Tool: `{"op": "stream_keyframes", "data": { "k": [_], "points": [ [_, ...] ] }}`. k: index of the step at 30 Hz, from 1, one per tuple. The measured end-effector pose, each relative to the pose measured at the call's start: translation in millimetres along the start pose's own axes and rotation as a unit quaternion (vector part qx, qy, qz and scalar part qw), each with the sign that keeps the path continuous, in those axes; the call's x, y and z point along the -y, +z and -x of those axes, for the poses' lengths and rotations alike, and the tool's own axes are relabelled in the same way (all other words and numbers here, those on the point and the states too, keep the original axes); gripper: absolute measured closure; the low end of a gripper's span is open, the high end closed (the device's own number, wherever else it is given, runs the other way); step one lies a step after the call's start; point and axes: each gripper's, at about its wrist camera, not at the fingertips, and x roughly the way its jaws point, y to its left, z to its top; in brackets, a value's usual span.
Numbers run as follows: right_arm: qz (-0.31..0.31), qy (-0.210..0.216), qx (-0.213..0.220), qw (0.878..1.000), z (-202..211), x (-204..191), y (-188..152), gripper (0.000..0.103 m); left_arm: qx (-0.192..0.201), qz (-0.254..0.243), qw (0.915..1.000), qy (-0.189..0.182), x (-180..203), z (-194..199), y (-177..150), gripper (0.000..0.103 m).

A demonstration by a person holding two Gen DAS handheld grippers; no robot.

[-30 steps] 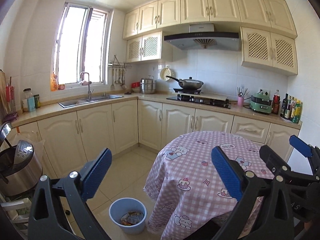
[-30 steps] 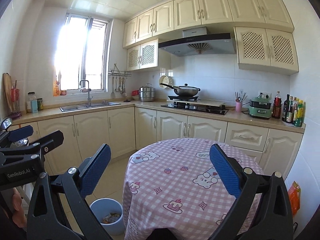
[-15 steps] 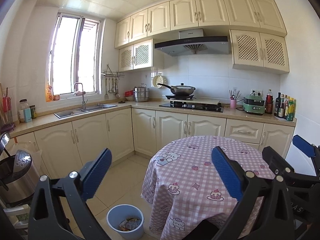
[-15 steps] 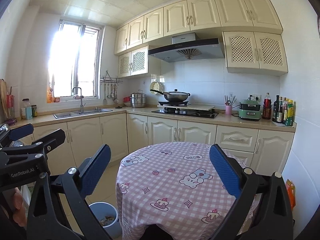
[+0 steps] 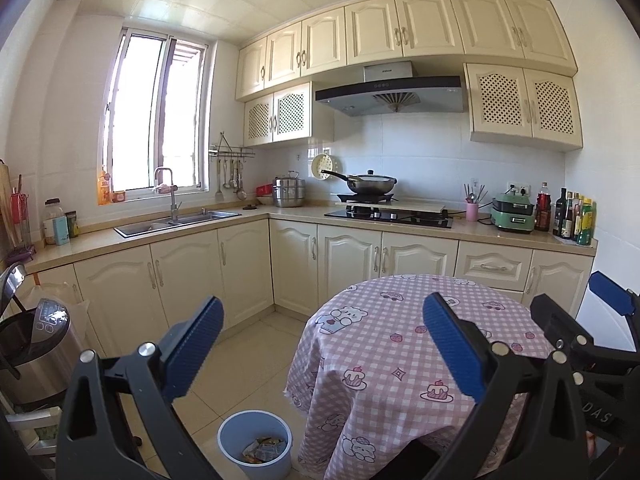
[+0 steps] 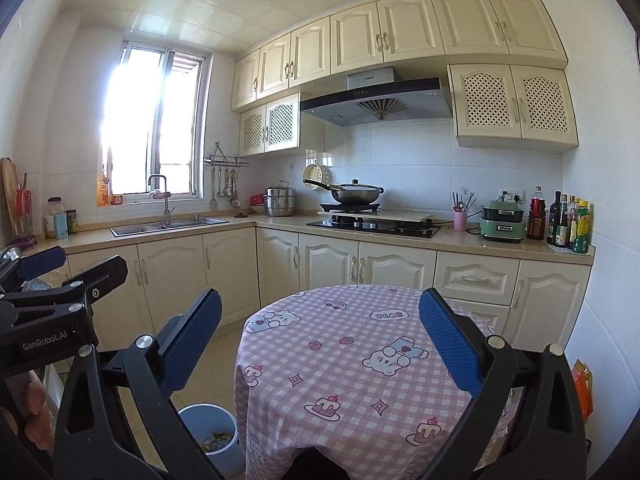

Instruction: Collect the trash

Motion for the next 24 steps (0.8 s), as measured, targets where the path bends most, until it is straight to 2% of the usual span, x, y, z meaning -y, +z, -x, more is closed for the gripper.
{"op": "stream_keyframes", "data": {
  "k": [24],
  "points": [
    [0.006,0.0,0.0,1.0,-1.3,-3.6,0.0,0.007,-0.004,0.0,1.0,-0.001,-0.6,-1.2,-2.0,0.005]
  ]
}}
